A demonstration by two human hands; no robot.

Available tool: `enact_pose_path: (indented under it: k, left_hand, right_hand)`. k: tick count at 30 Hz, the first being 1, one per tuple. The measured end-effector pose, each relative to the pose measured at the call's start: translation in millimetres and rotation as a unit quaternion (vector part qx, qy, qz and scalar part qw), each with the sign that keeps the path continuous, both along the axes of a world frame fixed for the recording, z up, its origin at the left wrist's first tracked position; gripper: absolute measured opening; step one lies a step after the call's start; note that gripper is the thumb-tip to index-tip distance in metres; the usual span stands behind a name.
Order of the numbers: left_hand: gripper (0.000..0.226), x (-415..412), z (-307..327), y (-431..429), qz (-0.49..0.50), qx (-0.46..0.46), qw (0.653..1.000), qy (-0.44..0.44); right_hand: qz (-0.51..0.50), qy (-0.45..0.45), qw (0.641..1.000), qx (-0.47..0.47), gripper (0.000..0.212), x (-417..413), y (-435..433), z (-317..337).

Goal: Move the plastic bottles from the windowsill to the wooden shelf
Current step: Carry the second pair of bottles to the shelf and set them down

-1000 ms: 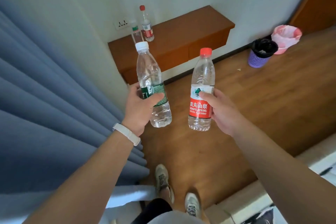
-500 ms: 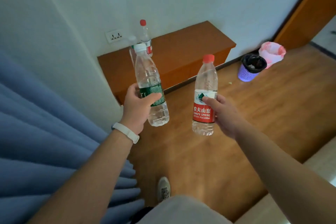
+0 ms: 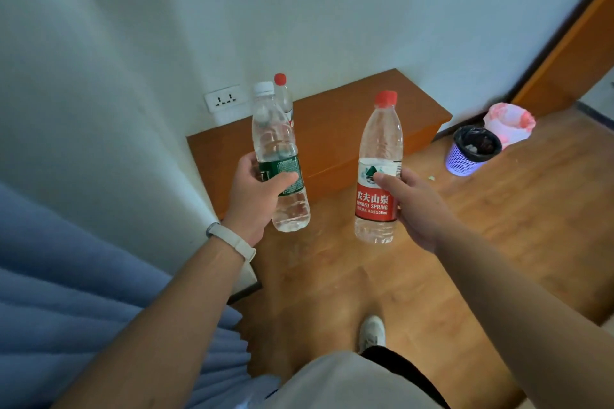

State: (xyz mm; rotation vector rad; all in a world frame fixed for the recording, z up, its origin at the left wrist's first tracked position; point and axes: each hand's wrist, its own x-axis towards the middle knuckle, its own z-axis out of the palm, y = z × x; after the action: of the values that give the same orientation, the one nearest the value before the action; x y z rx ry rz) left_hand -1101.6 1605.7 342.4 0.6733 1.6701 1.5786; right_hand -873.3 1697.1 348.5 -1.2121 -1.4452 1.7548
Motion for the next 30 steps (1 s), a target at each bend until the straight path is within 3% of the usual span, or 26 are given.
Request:
enact_pose_path:
  k: [12,20,30]
  left_hand:
    - [0.052,-2,-21,130,0.026,-0.046,0.998,0.028]
    - [0.049,9,-28,215,0.065,-0.088,0.992,0.062]
    - [0.055,-8,-42,257,0.082,-0.144,0.979,0.121]
  right_hand:
    - [0.053,-0.008,0.998,-0.044,0.029,-23,166,-45]
    - [0.145,-0.052,0.988,0.009,0.04,-31,274,-38]
    - [0.182,-0.081,0.98,-0.01,0.042,-69,327,-57]
